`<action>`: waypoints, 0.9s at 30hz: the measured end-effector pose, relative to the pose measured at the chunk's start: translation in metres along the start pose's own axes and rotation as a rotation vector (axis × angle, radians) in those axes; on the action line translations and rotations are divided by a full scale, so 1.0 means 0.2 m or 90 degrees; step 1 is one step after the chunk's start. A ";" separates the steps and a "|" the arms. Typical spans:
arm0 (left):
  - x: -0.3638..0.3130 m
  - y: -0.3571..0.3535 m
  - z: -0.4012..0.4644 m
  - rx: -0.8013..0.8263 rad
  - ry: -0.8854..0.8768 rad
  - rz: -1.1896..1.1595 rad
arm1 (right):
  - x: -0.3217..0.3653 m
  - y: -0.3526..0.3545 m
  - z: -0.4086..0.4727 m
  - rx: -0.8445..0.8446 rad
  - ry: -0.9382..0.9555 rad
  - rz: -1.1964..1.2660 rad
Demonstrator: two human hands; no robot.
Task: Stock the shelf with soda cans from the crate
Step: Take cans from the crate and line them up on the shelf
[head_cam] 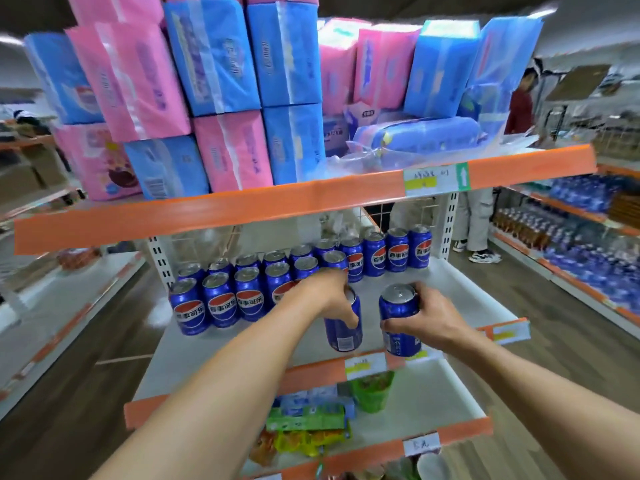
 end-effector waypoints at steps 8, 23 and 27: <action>-0.09 0.03 0.30 0.012 -0.009 0.019 | -0.07 -0.01 0.26 0.021 -0.043 -0.045; -0.08 0.01 0.65 -0.030 -0.180 0.020 | -0.07 -0.09 0.39 0.007 -0.082 -0.042; -0.10 0.00 0.71 -0.014 -0.184 0.035 | -0.08 -0.09 0.41 0.024 -0.083 -0.054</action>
Point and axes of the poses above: each hand's wrist, its own z-axis towards the middle knuckle, its own y-axis out of the back of the hand, x = y × z, the point moved 2 cm from there along z, towards the middle knuckle, and after that the axes turned 2 degrees about y, right-handed, at the moved point
